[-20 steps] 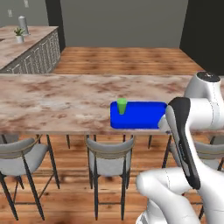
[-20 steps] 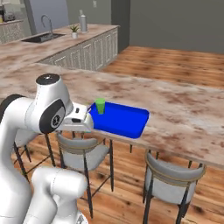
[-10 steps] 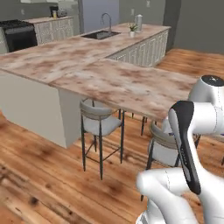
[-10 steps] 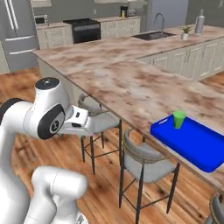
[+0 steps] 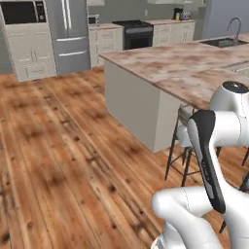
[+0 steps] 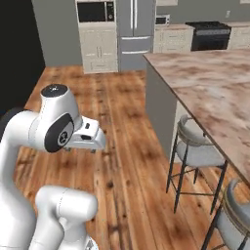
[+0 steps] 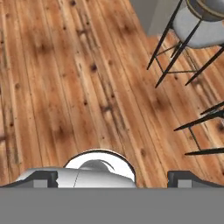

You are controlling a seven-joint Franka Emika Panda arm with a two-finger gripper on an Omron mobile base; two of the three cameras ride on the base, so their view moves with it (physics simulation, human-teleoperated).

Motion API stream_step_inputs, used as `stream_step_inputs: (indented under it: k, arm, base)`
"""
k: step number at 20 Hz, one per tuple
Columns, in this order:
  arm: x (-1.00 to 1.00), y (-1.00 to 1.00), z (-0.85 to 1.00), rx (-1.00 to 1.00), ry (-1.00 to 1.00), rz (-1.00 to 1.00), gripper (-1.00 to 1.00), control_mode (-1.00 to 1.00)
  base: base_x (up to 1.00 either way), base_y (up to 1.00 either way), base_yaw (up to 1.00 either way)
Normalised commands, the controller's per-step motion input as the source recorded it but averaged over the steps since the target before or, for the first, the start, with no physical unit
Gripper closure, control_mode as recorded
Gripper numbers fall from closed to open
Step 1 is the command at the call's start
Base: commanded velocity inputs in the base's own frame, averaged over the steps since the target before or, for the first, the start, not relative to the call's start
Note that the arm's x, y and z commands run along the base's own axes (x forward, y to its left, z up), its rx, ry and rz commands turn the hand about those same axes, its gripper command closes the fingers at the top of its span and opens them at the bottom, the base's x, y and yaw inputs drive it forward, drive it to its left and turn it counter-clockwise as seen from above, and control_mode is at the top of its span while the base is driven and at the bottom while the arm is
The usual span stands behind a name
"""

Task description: There is a tray on the dining counter. Grab the cup, mug, and pitcher and place them on the tray. The pitcher may be placed next to the tray if it cannot fit the tray.

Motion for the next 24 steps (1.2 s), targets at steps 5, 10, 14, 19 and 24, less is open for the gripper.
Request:
stream_step_inputs:
  k: [5, 10, 14, 19, 24]
  arm:
    - [0.0, 0.0, 0.0, 0.0, 0.0, 0.0, -1.0, 1.0]
    - [0.0, 0.0, 0.0, 0.0, 0.0, 0.0, -1.0, 1.0]
    - [0.0, 0.0, 0.0, 0.0, 0.0, 0.0, -1.0, 1.0]
    - [0.0, 0.0, 0.0, 0.0, 0.0, 0.0, -1.0, 1.0]
    - [0.0, 0.0, 0.0, 0.0, 0.0, 0.0, -1.0, 1.0]
  base:
    - [0.31, 0.87, 0.53]
    - [0.94, 0.84, 0.14]
    - [1.0, 0.65, -0.01]
    - [1.0, 0.71, -0.02]
    - [1.0, 0.72, -0.02]
